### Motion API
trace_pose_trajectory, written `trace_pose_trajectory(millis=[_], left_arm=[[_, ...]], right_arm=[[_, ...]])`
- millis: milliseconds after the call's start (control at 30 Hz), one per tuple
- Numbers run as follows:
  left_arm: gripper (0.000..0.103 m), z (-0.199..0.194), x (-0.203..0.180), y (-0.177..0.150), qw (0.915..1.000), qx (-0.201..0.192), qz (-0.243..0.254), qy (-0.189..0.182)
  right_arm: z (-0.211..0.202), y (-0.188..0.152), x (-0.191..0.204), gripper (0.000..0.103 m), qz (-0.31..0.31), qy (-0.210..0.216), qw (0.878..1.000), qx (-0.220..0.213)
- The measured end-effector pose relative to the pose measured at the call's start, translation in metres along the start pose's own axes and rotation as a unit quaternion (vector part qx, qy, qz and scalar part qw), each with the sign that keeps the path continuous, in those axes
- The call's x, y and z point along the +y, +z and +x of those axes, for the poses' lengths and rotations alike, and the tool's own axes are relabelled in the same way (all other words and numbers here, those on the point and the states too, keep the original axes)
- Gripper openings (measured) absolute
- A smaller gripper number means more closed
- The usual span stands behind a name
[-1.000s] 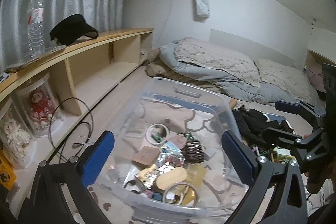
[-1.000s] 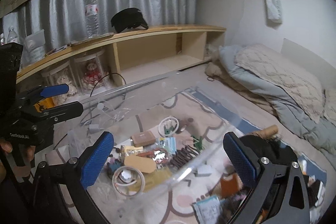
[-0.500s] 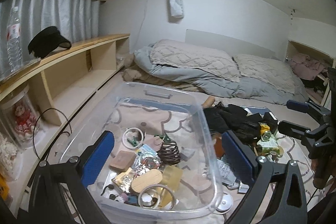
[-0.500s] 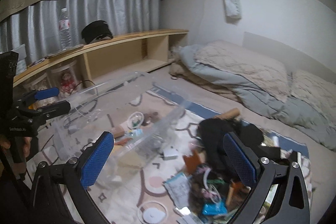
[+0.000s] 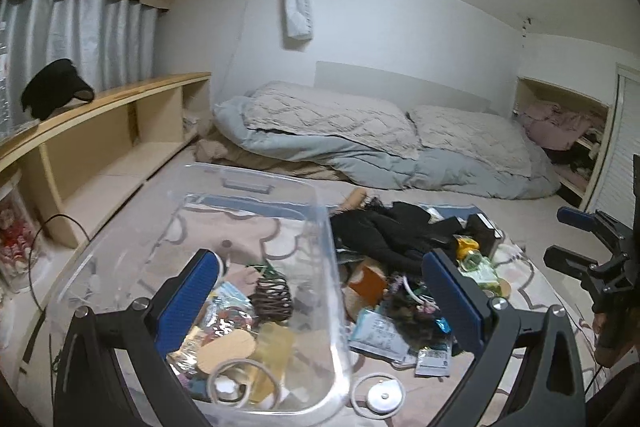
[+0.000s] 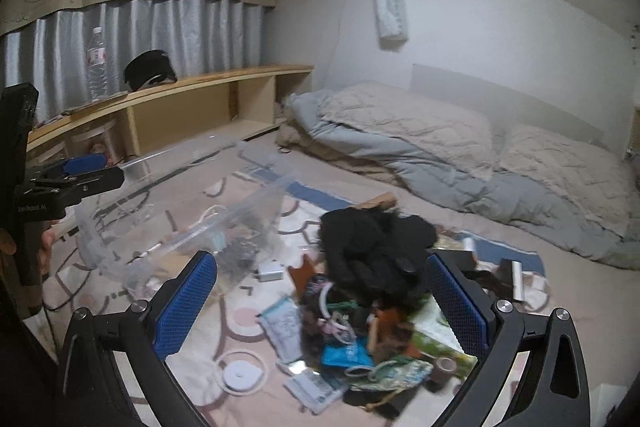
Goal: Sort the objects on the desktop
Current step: 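Withdraw both tools from the clear box back over the pile, then lower the right tool toward the white round tape measure with its ring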
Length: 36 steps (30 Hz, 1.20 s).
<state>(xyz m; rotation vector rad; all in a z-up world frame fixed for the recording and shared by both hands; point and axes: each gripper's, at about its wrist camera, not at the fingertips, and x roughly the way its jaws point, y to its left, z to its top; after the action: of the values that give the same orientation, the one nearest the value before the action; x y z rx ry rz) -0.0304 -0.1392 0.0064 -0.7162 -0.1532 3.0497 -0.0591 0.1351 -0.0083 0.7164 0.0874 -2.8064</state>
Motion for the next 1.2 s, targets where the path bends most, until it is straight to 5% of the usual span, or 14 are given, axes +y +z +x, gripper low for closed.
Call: trace_pose_trajectory(millis=[600, 1200], left_arm=[[0.103, 0.012, -0.064, -0.001, 0.9977, -0.013, 0.046, -0.049], [0.103, 0.022, -0.091, -0.021, 0.993, -0.007, 0.102, -0.058]], right_arm=[[-0.031, -0.042, -0.061, 0.103, 0.058, -0.034, 0.998, -0.013], [-0.024, -0.062, -0.051, 0.103, 0.061, -0.014, 0.997, -0.037]])
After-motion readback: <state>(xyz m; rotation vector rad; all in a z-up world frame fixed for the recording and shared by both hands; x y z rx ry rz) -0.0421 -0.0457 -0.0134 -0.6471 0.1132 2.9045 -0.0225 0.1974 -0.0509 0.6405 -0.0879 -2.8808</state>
